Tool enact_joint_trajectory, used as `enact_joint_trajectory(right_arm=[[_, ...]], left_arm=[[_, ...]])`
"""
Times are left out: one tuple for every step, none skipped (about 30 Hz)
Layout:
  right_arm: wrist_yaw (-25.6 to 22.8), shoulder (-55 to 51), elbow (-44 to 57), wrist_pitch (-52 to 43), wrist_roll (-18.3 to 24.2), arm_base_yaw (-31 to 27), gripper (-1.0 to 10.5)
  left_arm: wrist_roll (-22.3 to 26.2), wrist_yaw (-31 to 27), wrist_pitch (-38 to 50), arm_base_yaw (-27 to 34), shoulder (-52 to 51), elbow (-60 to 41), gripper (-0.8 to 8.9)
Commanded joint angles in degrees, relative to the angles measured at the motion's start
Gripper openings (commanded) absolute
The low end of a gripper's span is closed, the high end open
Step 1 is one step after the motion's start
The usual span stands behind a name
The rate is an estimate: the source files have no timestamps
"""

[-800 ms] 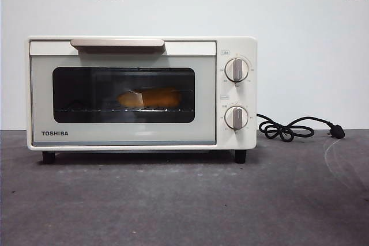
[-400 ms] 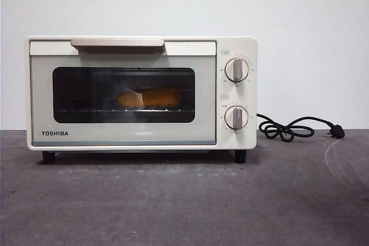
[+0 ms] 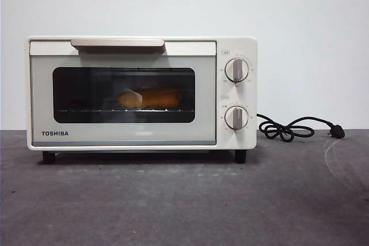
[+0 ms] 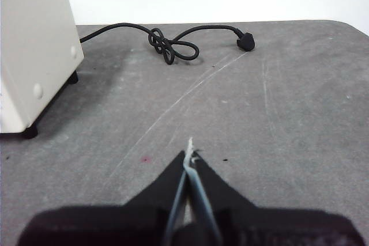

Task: Take the corn from the table,put the corn in the oven

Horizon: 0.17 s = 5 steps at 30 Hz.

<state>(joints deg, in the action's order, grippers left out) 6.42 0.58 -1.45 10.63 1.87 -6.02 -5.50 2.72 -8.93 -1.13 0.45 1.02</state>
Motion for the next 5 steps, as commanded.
enact_joint_trajectory(right_arm=[[0.00, -0.04, 0.57, -0.42, -0.50, 0.02, 0.0], [-0.02, -0.04, 0.57, -0.42, -0.50, 0.02, 0.0], [-0.02, -0.04, 0.57, -0.42, -0.50, 0.02, 0.0], [-0.02, -0.04, 0.57, -0.42, -0.50, 0.02, 0.0], [-0.02, -0.04, 0.57, -0.42, -0.50, 0.02, 0.0]], left_arm=[[0.00, 0.24, 0.02, 0.07, -0.07, -0.39, -0.04], [0.00, 0.24, -0.04, 0.07, -0.07, -0.39, -0.04], [0.00, 0.24, -0.07, 0.07, -0.07, -0.39, -0.04], [0.00, 0.24, -0.04, 0.07, -0.07, -0.39, -0.04], [0.00, 0.24, -0.04, 0.07, -0.07, -0.39, -0.04]])
